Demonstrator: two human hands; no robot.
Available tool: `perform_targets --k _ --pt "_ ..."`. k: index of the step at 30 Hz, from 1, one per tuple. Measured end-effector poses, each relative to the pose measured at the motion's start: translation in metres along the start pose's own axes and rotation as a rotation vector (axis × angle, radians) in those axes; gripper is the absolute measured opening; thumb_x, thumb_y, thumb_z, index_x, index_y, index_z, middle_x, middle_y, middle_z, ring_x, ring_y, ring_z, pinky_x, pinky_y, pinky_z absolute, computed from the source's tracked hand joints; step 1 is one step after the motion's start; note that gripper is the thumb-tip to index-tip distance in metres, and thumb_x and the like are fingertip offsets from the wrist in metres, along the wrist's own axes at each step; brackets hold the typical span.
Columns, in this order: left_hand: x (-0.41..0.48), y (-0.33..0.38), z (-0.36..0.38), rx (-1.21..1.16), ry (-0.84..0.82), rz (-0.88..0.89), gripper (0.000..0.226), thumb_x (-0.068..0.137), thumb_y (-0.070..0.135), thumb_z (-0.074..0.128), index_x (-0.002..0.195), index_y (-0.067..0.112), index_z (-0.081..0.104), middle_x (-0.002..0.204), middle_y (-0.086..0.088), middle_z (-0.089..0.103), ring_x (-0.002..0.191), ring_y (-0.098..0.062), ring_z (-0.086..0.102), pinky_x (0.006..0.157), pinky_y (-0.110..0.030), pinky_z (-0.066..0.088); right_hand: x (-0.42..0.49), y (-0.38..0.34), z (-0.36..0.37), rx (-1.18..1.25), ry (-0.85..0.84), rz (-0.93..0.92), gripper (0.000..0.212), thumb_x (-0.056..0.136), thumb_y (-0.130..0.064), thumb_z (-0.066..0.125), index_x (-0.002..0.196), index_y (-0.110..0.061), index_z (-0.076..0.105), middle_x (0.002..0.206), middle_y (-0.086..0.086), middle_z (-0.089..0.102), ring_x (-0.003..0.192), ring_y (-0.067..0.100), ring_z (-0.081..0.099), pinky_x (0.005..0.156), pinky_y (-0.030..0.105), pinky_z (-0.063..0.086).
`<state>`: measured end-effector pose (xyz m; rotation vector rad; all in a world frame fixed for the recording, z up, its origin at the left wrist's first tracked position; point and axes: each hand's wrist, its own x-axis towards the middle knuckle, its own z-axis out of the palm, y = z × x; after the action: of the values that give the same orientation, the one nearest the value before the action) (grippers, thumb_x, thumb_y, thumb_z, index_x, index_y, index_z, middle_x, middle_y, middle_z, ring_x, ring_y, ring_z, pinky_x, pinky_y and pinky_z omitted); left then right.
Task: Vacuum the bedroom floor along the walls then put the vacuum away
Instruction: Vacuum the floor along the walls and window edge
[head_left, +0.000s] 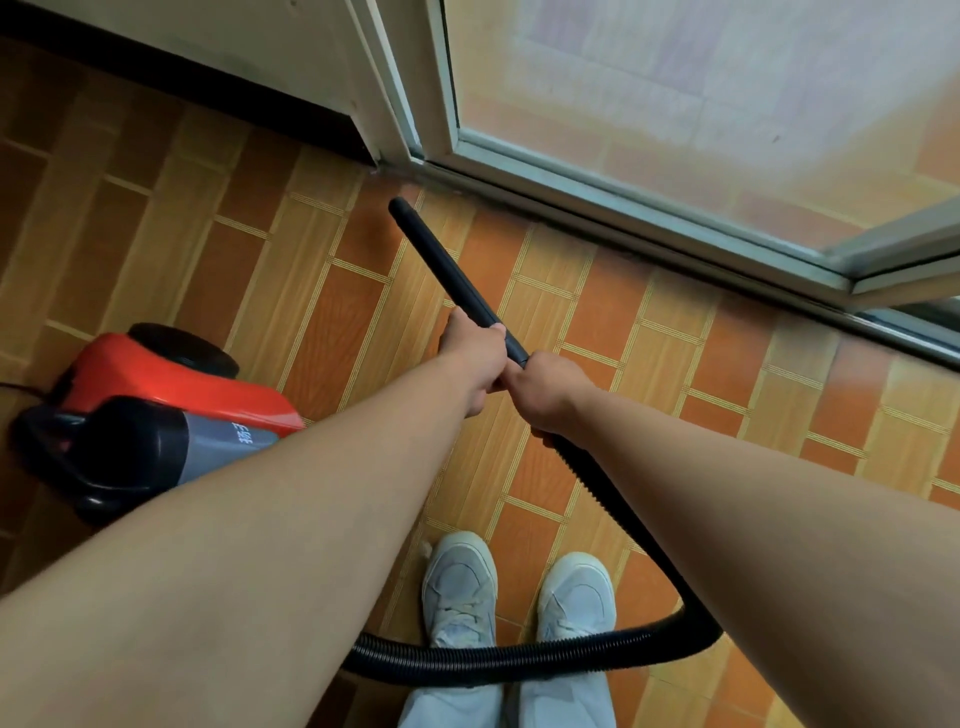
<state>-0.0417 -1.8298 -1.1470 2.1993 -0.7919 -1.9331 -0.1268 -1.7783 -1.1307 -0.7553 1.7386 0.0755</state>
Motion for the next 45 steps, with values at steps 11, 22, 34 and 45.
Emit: perform_targets --k 11,22,34,45 --pt "0.04 0.026 -0.02 0.055 0.025 0.037 0.052 0.107 0.014 0.051 0.154 0.024 0.032 0.113 -0.002 0.059 0.103 -0.026 0.067 0.072 -0.039 0.06 0.04 -0.035 0.004 0.058 -0.012 0.017 0.052 0.109 -0.047 0.033 0.084 -0.004 0.051 0.071 0.016 0.058 0.061 0.03 0.057 0.058 0.038 0.052" --pt "0.041 0.028 -0.02 0.036 0.027 0.039 0.061 0.106 0.012 0.054 0.158 0.025 0.026 0.121 -0.003 0.055 0.109 -0.028 0.066 0.089 -0.044 0.062 0.043 -0.034 0.001 0.037 -0.025 0.036 0.056 0.107 -0.051 0.034 0.088 -0.003 0.056 0.071 0.016 0.06 0.059 0.03 0.058 0.058 0.038 0.054" --pt "0.04 0.029 -0.019 0.026 0.023 0.026 0.052 0.105 0.011 0.054 0.152 0.022 0.034 0.113 -0.003 0.059 0.095 -0.021 0.065 0.064 -0.034 0.059 0.042 -0.033 0.001 -0.016 -0.02 0.02 0.056 0.108 -0.051 0.033 0.09 -0.003 0.056 0.072 0.017 0.062 0.056 0.029 0.059 0.055 0.037 0.053" --pt "0.021 0.01 0.0 0.062 0.021 0.075 0.054 0.106 0.013 0.053 0.154 0.023 0.03 0.098 0.006 0.053 0.082 -0.011 0.061 0.066 -0.031 0.058 0.026 -0.003 0.0 -0.075 0.077 -0.019 0.061 0.104 -0.06 0.031 0.084 -0.007 0.055 0.073 0.013 0.065 0.056 0.028 0.063 0.054 0.038 0.06"
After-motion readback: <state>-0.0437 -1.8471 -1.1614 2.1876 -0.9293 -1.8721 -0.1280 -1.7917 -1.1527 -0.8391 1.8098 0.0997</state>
